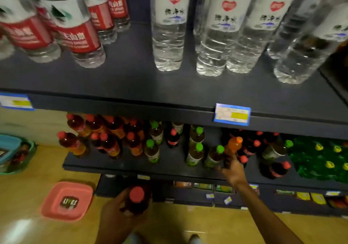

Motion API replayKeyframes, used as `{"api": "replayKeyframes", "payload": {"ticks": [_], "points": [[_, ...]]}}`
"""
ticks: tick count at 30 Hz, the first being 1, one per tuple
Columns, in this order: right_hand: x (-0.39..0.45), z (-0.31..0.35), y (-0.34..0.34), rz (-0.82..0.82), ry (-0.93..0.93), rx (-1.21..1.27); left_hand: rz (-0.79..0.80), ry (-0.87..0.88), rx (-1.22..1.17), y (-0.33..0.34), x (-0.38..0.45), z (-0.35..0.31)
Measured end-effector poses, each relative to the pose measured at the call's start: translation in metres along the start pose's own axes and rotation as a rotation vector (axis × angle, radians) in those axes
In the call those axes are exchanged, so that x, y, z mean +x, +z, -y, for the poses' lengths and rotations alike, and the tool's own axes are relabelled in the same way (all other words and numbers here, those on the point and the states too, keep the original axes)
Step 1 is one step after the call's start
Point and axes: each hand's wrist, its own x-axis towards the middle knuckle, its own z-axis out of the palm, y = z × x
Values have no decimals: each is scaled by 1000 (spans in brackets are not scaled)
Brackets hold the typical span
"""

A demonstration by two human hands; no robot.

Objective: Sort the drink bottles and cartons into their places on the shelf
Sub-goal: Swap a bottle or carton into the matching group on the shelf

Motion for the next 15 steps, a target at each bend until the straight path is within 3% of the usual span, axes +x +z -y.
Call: {"api": "replayKeyframes", "payload": {"ticks": [3,8,11,15], "points": [[25,1,21,-50,64,-47,48,11,18,-19,6,16],[53,-9,43,-93,129,-24,-116,-130,22,-31,4,18],[54,-12,45,-130,132,-5,-80,-142,-149,-33,2,20],[29,-13,34,-130,97,-39,-97,-67,-140,-38,3,17]]}}
